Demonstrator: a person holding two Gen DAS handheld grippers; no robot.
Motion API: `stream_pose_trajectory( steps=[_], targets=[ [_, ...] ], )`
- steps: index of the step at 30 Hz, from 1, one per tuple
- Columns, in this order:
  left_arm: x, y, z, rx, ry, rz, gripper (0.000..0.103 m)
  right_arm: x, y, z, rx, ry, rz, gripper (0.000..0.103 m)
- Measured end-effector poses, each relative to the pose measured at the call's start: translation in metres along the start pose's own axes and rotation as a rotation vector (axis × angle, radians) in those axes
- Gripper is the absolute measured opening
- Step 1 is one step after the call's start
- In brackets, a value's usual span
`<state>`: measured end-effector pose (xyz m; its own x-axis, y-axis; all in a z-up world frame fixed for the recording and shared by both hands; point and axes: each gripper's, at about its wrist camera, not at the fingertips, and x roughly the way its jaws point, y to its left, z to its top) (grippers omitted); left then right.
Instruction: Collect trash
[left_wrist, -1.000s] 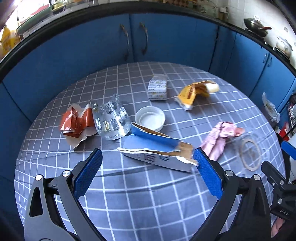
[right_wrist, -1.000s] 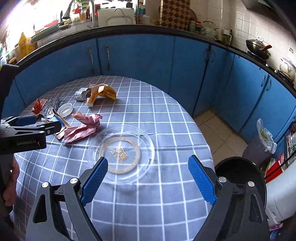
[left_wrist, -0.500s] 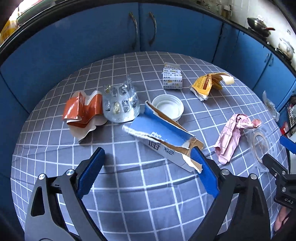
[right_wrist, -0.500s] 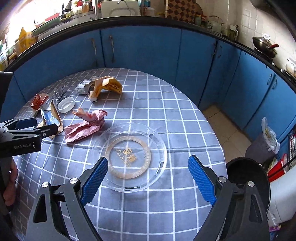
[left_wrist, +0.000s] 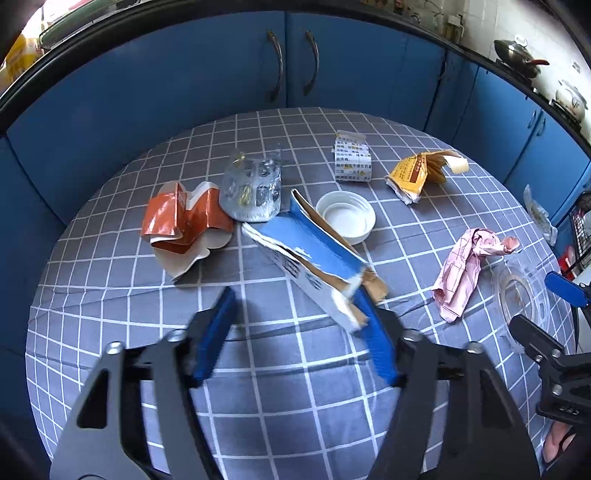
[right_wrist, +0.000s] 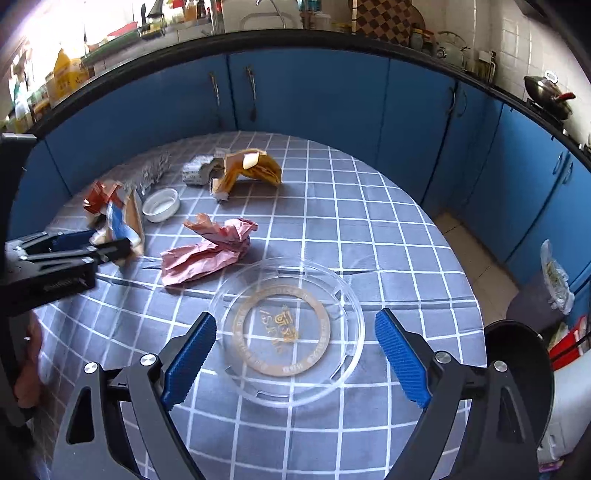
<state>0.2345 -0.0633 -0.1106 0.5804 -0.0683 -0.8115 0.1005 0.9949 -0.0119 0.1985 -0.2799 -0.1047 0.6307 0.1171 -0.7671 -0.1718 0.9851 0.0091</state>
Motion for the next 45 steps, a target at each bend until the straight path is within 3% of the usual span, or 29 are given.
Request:
stream_pose_trajectory(
  steps=[5,6,7,9,10,13,16,42,45],
  targets=[
    [-0.002,0.006,0.001,-0.021,-0.007,-0.014,0.031,0.001,0.007,0.003,-0.029,-0.013,-0.017,0.083],
    [-0.003,0.007,0.000,-0.022,-0.009,-0.018,0.022,0.000,0.007,0.002,-0.035,-0.017,-0.010,0.072],
    [-0.003,0.008,-0.001,-0.023,-0.009,-0.025,0.020,0.002,0.009,0.001,-0.047,-0.007,-0.024,0.051],
    [-0.005,0.010,-0.003,-0.027,-0.012,-0.034,0.011,0.000,0.006,0.000,-0.026,-0.016,-0.021,0.042],
    [-0.006,0.010,-0.004,-0.026,-0.014,-0.036,0.009,0.000,0.004,0.000,-0.020,-0.015,-0.019,0.023],
    [-0.009,0.010,-0.008,-0.019,-0.015,-0.026,0.006,-0.001,-0.001,-0.001,0.000,-0.010,-0.008,0.010],
    [-0.015,0.009,-0.014,-0.009,-0.016,-0.022,0.003,-0.004,-0.002,-0.003,0.006,-0.009,-0.005,0.006],
    [-0.111,0.000,-0.039,0.034,-0.160,-0.025,0.001,-0.090,0.002,-0.025,0.002,-0.116,-0.001,0.004],
    [-0.112,-0.002,-0.041,0.038,-0.160,-0.011,0.001,-0.087,-0.001,-0.027,0.018,-0.081,0.060,0.004]
  ],
)
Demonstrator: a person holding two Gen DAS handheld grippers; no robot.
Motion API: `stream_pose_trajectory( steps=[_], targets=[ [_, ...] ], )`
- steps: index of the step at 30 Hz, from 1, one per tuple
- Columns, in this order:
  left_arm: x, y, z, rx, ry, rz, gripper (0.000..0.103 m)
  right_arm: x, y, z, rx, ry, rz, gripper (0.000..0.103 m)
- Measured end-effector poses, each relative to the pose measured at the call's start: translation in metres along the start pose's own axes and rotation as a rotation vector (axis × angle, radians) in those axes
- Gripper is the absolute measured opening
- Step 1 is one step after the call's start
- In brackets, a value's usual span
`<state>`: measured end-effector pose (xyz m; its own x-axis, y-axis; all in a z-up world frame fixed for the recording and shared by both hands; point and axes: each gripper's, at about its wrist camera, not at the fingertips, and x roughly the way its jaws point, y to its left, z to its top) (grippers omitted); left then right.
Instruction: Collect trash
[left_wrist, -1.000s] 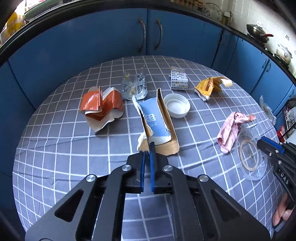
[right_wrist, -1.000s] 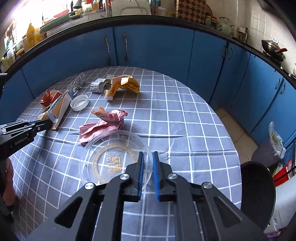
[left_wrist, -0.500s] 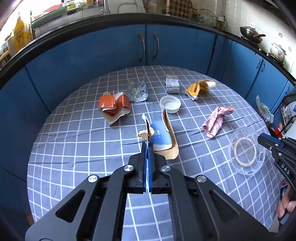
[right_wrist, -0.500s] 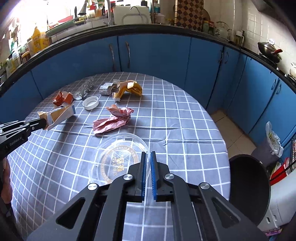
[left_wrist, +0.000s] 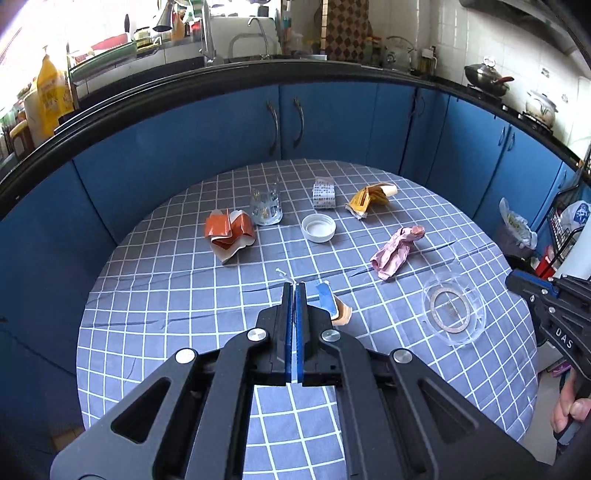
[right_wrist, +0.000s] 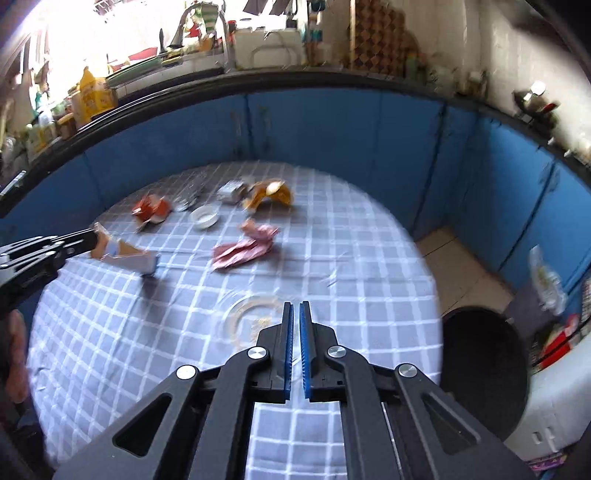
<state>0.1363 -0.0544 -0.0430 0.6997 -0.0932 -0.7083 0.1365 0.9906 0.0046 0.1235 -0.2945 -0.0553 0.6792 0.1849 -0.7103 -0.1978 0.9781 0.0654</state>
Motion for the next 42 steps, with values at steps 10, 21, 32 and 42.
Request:
stream_pose_trajectory(
  steps=[10,21,32,42],
  targets=[
    [0.012,0.017,-0.010,-0.047,0.023,0.014,0.007,0.015,0.014,-0.004,-0.021,0.003,0.010,0.088],
    [0.008,0.028,-0.020,-0.070,0.038,0.007,0.039,0.025,0.015,-0.006,-0.023,0.036,0.015,0.088],
    [0.000,0.005,-0.031,0.000,0.001,-0.004,0.099,0.020,0.020,-0.009,-0.035,0.036,0.022,0.088],
    [0.041,0.005,-0.040,0.005,0.116,0.030,0.099,0.042,0.024,-0.011,-0.057,0.089,0.048,0.088]
  ],
)
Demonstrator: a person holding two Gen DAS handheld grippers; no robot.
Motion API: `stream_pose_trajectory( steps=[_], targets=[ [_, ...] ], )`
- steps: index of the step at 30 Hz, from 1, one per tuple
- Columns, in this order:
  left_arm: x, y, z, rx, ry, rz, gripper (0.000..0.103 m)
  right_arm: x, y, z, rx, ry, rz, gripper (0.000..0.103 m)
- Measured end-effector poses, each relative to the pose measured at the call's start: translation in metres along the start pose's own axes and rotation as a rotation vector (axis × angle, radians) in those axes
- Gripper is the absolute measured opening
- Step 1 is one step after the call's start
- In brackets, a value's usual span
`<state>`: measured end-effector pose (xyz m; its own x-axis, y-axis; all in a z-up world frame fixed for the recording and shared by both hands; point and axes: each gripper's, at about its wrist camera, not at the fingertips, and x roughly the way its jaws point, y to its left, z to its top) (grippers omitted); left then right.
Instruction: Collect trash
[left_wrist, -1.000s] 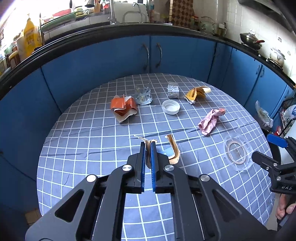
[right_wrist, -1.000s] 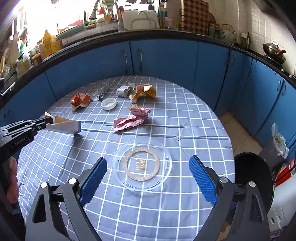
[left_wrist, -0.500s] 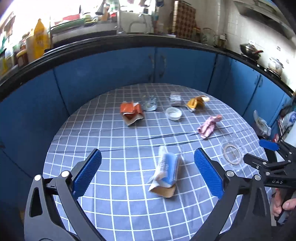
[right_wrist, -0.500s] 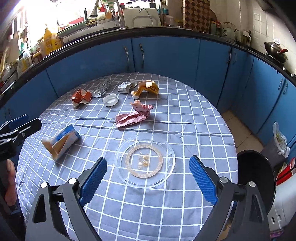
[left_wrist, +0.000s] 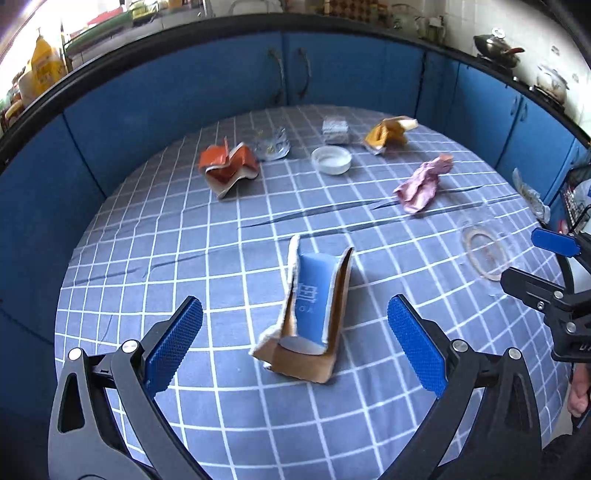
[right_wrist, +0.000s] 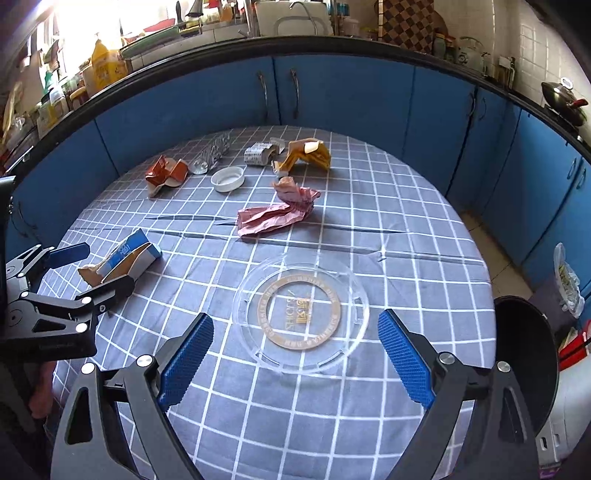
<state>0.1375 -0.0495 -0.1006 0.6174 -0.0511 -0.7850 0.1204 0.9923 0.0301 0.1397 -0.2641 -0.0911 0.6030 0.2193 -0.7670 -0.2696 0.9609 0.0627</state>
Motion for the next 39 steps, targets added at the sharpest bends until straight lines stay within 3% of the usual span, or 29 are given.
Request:
stream_pose_trajectory(
  steps=[5,8,14,16,21,24,39],
  targets=[
    [0.011,0.010,0.001,-0.026,0.026,0.009,0.098,0.016,0.005,0.004,-0.008,0.024,0.011,0.088],
    [0.020,0.014,0.001,-0.039,0.057,0.001,0.089,0.023,0.006,0.006,-0.009,0.037,0.007,0.088],
    [0.024,0.016,0.004,-0.042,0.054,0.002,0.086,0.025,0.007,0.009,-0.033,0.038,-0.076,0.088],
    [0.024,0.015,0.004,-0.042,0.050,0.002,0.084,0.022,0.005,0.008,-0.032,0.030,-0.087,0.095],
    [0.022,0.010,0.005,-0.026,0.031,-0.006,0.067,0.019,-0.003,0.008,-0.013,0.030,-0.108,0.096],
    [0.022,0.005,0.006,-0.012,0.023,-0.014,0.058,0.024,-0.011,0.008,0.035,0.057,-0.050,0.096],
    [0.027,0.004,0.013,-0.018,0.016,-0.019,0.052,0.032,0.008,0.005,-0.022,0.071,-0.027,0.096]
  ],
)
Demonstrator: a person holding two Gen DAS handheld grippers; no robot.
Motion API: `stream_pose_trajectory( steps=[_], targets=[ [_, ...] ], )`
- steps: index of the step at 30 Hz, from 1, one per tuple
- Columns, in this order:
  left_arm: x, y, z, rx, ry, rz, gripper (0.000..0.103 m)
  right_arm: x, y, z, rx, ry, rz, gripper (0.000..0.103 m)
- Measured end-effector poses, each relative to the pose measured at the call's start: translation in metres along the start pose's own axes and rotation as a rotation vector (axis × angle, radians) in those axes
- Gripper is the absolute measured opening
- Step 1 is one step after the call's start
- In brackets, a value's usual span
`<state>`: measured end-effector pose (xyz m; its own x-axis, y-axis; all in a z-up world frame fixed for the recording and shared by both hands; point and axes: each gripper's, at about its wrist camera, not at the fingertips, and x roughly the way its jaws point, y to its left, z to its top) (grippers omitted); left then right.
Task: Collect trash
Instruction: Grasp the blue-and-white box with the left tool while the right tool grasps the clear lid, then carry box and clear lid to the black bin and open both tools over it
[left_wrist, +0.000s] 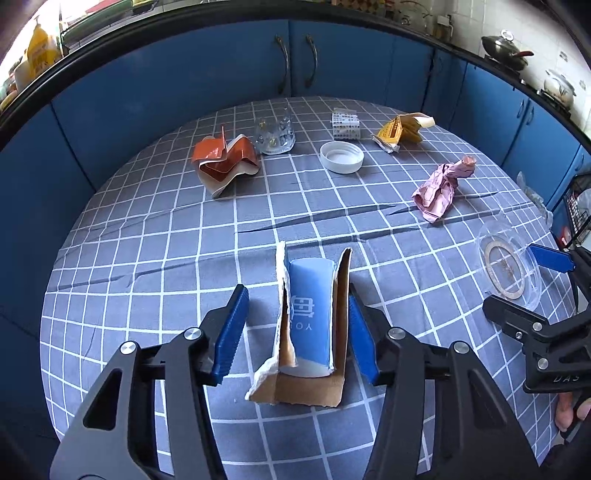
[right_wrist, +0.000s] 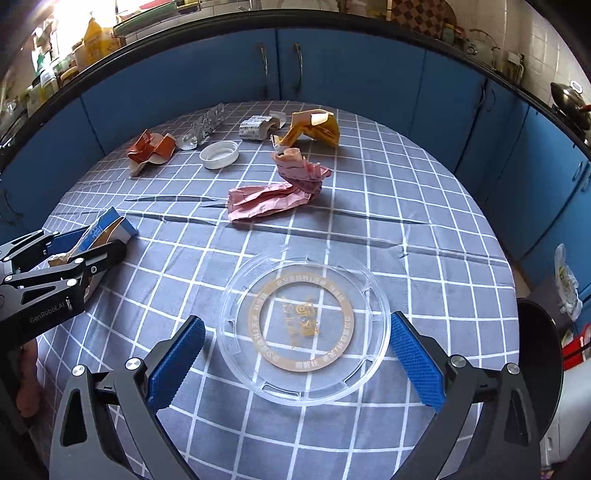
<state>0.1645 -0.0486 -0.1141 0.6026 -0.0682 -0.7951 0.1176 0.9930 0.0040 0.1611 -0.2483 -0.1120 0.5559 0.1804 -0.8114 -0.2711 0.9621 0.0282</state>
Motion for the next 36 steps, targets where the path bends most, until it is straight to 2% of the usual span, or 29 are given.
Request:
stream_pose_trajectory(
  steps=[4,5,6,8,18,28,36],
  targets=[
    [0.000,0.002,0.000,-0.010,-0.007,0.005,0.043,-0.001,0.000,0.000,-0.002,-0.009,0.009,0.095],
    [-0.001,0.003,0.000,-0.013,-0.009,0.006,0.039,-0.002,0.001,0.000,-0.005,-0.015,0.011,0.093],
    [-0.001,0.004,0.000,-0.015,-0.010,0.006,0.037,-0.003,0.001,-0.001,-0.010,-0.019,0.010,0.086],
    [-0.002,0.006,0.000,-0.025,-0.011,0.006,0.034,-0.004,0.004,-0.002,-0.020,-0.025,0.001,0.086],
    [-0.006,0.011,-0.004,-0.045,-0.003,-0.009,0.033,-0.017,0.008,-0.007,-0.045,-0.055,-0.013,0.086],
    [-0.027,-0.023,-0.003,0.046,-0.040,-0.047,0.033,-0.035,-0.011,-0.014,-0.025,-0.075,-0.051,0.086],
    [-0.028,-0.077,0.004,0.186,-0.047,-0.080,0.033,-0.047,-0.032,-0.024,-0.035,-0.084,-0.094,0.086]
  ],
)
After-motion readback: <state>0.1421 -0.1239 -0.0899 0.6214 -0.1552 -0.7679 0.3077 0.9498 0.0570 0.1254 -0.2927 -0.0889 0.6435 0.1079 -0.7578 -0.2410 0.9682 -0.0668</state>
